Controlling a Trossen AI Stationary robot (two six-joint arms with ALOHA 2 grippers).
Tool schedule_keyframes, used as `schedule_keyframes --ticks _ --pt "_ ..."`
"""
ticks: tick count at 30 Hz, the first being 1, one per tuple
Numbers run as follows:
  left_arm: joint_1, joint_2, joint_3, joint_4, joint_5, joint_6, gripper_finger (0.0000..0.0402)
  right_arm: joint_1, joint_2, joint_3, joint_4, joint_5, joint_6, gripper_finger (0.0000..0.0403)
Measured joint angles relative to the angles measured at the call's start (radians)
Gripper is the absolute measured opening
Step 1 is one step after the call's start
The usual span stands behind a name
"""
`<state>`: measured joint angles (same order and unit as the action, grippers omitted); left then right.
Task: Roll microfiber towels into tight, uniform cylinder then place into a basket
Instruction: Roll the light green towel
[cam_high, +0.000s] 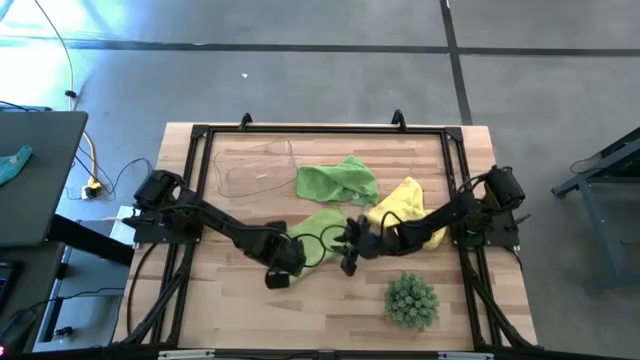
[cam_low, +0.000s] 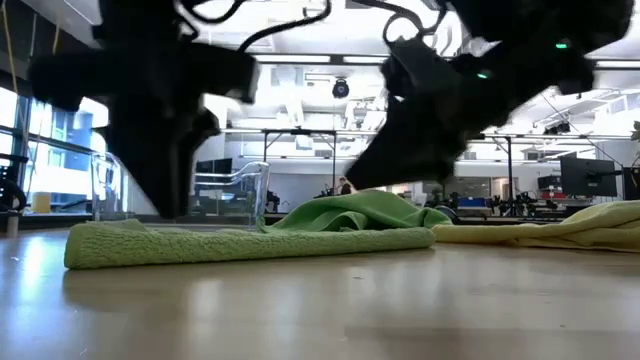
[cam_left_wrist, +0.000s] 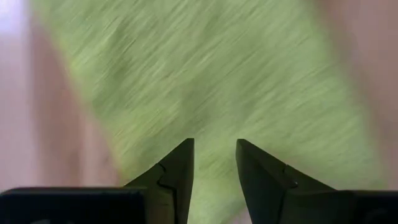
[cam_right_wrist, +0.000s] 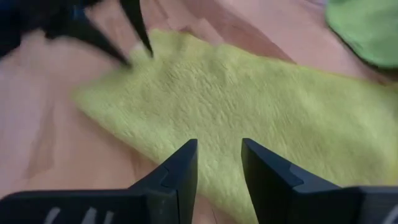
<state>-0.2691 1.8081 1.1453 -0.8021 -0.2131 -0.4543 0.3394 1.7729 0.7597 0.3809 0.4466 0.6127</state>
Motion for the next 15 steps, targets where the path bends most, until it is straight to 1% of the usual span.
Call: schedule_keyframes --ticks 4,8,10,13,15 --pt "0.001 0.003 -0.022 -0.031 -0.008 -0.007 0.0108 0.029 0.036 0.000 -0.010 0.123 0.022 0.0117" --pt "0.000 0.004 -0.066 -0.001 0.046 -0.022 0.0108 0.021 0.065 0.000 -0.026 0.140 0.062 0.0117" --pt "-0.003 0.004 -0.082 -0.002 0.056 -0.060 0.0108 0.015 0.074 0.000 -0.042 0.140 0.060 0.0117" --pt "-0.007 0.004 -0.089 0.016 0.094 -0.134 0.0108 -0.005 0.082 0.000 -0.062 0.140 0.026 0.0117" --pt "-0.015 0.004 -0.089 0.070 0.143 -0.175 0.0108 -0.025 0.082 0.000 -0.071 0.141 -0.018 0.0117"
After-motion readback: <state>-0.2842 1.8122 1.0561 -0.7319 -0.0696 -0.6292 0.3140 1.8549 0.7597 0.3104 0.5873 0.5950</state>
